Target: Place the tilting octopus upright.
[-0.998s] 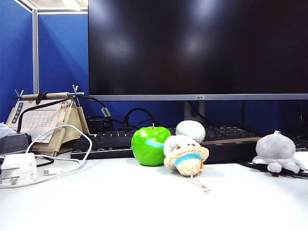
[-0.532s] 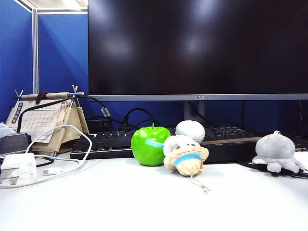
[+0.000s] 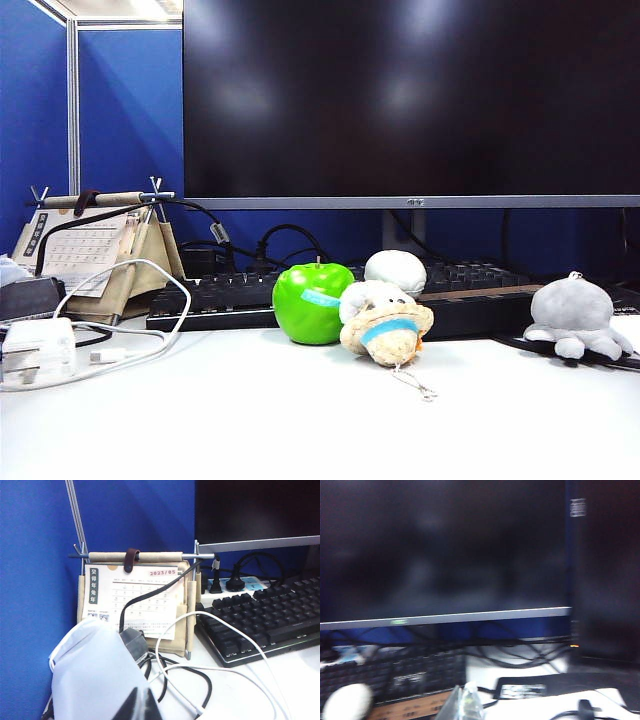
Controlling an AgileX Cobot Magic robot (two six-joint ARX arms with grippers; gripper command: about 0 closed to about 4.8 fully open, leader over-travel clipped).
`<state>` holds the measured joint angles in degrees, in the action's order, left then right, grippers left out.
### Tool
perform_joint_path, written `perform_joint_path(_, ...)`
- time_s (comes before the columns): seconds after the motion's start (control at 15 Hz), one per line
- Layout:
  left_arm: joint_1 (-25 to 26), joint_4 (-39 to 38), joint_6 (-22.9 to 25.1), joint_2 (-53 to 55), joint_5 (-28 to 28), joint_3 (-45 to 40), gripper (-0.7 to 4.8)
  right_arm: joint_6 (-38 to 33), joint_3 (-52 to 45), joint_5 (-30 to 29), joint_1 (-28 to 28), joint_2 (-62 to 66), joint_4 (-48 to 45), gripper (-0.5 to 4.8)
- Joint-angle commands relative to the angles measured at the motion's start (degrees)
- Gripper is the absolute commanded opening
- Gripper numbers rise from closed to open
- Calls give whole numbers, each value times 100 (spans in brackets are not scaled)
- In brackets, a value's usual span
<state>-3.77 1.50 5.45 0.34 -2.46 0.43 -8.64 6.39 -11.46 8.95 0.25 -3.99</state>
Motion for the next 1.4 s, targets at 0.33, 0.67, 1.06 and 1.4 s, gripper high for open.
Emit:
perform_joint_path(0.33, 0, 72, -9, -15, -26, 0, 22, -31, -92, -407, 385, -13, -98, -6)
perform_joint_path(0.67, 0, 72, -9, -15, -26, 0, 22, -81, -420, -525, 383, -13, -363, -6)
perform_joint_path(1.06, 0, 72, -9, -15, -26, 0, 22, 15, -448, 313, -345, -13, -400, -6)
perform_joint_path(1.4, 2, 72, -9, -15, -26, 0, 22, 9, -612, 389, -398, -13, -682, -6)
